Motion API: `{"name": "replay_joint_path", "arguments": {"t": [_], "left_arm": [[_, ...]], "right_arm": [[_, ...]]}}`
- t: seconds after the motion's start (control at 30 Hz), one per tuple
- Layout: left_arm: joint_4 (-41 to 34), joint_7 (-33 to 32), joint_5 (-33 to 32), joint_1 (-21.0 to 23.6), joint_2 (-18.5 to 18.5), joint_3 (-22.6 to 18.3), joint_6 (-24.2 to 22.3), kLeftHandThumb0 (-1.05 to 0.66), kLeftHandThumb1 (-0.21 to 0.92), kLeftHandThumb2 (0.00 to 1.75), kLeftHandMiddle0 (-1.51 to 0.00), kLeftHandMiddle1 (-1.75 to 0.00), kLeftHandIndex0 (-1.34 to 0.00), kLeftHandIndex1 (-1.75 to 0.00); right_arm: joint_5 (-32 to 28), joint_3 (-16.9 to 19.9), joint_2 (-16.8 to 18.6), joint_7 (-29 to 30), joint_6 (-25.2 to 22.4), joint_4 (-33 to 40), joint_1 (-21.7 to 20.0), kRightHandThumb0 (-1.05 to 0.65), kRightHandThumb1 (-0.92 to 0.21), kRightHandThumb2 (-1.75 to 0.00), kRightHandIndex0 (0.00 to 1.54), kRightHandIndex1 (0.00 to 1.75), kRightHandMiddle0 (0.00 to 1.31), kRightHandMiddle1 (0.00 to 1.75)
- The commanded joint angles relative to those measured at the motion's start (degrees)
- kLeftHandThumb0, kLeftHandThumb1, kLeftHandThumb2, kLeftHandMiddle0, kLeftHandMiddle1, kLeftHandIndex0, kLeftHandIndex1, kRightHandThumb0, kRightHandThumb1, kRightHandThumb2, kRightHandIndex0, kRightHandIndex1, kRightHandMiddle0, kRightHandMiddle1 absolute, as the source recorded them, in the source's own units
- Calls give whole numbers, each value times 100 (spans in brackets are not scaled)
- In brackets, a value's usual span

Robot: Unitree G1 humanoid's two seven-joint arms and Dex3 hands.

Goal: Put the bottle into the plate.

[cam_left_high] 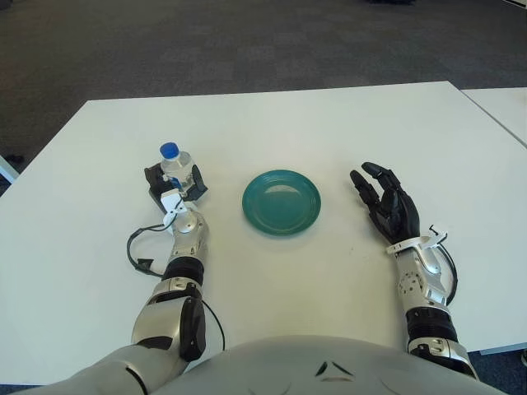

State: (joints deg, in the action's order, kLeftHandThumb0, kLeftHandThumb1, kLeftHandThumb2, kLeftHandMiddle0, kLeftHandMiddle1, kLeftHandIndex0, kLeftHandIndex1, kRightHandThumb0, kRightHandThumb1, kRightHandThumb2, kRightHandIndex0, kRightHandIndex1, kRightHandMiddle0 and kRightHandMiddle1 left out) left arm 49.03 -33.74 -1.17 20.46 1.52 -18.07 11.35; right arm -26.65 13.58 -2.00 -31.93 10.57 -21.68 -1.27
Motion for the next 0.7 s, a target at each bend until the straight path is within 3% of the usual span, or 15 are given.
{"name": "replay_joint_path", "arguments": {"t": [0.0, 0.13, 0.3, 0.53, 0.67], "left_arm": [[205, 24, -184, -440, 149, -79, -331, -49, 25, 140, -115, -175, -66, -175], [-12, 20, -128, -523, 218, -5, -342, -49, 24, 141, -115, -175, -66, -175], [-958, -113, 47, -820, 497, 240, -712, -49, 23, 141, -115, -175, -67, -175], [-3509, 60, 601, -1714, 930, 1150, -1365, -50, 22, 144, -116, -175, -68, -175], [-3792, 291, 657, -1845, 800, 1430, -1386, -50, 23, 142, -117, -175, -67, -175]], "right_arm": [[4, -36, 158, 2, -199, -413, 348, -76, -92, -46, 48, 14, 12, 96], [23, -33, 150, -42, -136, -450, 353, -76, -92, -47, 48, 13, 12, 96], [90, -47, 141, -52, -51, -546, 360, -74, -92, -45, 45, 11, 13, 97], [11, 14, 71, -231, -72, -691, 440, -68, -89, -39, 51, 13, 23, 104], [-23, -65, 216, 10, -303, -224, 534, -60, -73, -64, 50, 34, 34, 115]]}}
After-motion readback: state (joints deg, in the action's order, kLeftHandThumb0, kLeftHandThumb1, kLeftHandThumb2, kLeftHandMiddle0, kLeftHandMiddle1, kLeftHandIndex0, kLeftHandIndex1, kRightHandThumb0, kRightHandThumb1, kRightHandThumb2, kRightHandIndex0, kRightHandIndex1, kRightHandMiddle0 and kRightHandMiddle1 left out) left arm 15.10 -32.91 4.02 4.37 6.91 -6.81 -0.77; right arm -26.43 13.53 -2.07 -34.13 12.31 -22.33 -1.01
